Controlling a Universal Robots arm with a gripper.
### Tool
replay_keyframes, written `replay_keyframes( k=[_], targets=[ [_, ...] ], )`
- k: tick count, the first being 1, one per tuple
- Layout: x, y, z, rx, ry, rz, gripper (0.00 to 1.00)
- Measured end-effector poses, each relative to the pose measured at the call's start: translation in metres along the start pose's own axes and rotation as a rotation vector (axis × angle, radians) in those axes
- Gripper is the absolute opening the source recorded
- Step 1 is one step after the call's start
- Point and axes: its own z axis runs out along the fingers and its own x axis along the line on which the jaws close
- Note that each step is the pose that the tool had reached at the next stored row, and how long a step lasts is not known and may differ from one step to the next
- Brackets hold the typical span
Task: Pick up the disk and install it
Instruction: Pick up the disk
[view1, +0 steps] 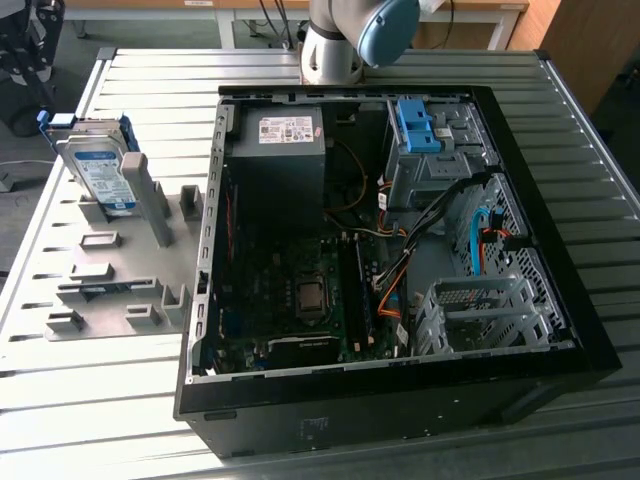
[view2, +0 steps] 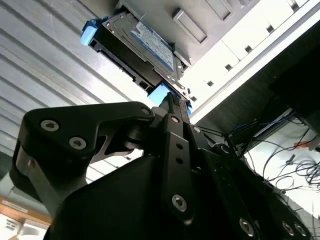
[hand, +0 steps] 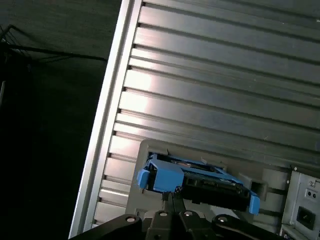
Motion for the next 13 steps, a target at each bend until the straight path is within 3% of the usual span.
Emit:
replay_keyframes(
  k=[8,13],
  targets=[
    [0.0,0.0,0.0004,-0.0001,0.006,-0.138,0.11],
    [0.0,0.0,0.0004,-0.0001,0.0066,-0.152,0.11]
  ],
)
